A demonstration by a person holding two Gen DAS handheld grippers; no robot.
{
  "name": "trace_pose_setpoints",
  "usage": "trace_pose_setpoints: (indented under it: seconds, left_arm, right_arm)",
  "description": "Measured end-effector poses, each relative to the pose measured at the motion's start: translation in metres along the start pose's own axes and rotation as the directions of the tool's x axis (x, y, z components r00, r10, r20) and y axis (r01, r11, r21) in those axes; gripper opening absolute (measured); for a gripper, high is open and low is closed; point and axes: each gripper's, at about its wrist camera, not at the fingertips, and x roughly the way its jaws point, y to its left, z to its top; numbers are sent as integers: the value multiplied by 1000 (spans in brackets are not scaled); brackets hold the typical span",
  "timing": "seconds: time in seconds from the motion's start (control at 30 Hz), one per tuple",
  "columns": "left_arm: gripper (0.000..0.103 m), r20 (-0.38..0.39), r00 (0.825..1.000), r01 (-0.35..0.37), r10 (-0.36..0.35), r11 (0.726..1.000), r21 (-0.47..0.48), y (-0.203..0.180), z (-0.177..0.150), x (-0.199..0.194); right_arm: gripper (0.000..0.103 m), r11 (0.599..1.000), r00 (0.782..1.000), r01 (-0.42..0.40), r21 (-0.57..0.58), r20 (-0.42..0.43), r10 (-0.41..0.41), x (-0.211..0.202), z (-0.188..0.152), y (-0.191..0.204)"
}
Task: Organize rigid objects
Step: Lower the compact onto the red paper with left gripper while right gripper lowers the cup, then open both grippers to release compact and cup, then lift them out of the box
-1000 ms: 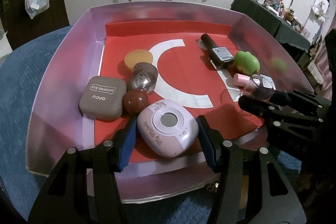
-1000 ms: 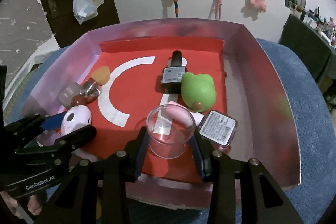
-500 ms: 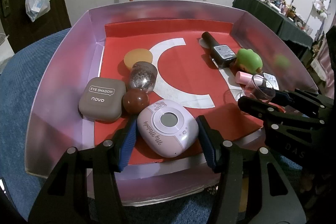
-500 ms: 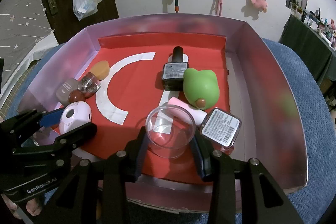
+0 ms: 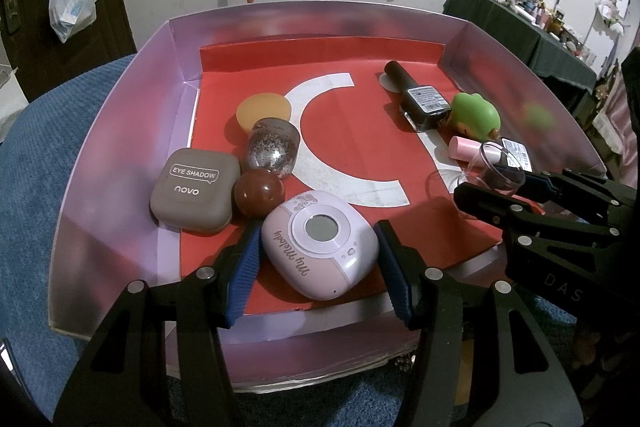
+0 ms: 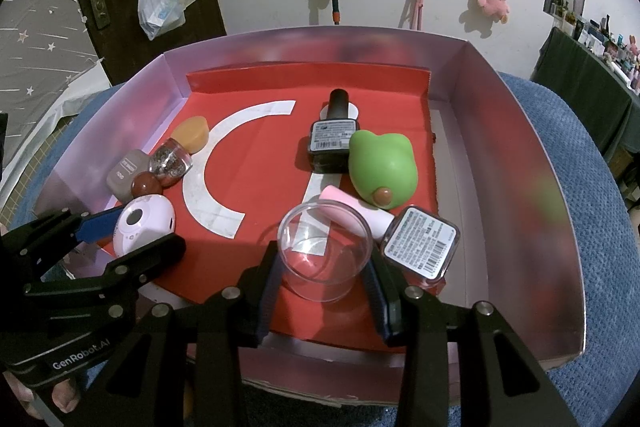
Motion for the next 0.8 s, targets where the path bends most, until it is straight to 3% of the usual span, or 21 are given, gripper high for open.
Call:
trace_pose_setpoints:
  seconds: [0.3, 0.47, 0.8]
  left_arm:
    - [55, -2, 1000, 0, 0, 1000, -2, 0, 0, 1]
    - [69, 2, 1000, -4, 4, 1000, -11, 3, -1, 2]
    - [71, 15, 1000, 5, -5, 1000, -15, 9, -4, 4]
  right_arm:
    - [43, 1000, 1000, -4, 8, 0, 4, -1, 0, -2]
    - [43, 1000, 1000, -3, 8, 1, 3, 0, 1, -2]
    - [43, 1000, 1000, 13, 4, 3, -13, 0, 2, 2]
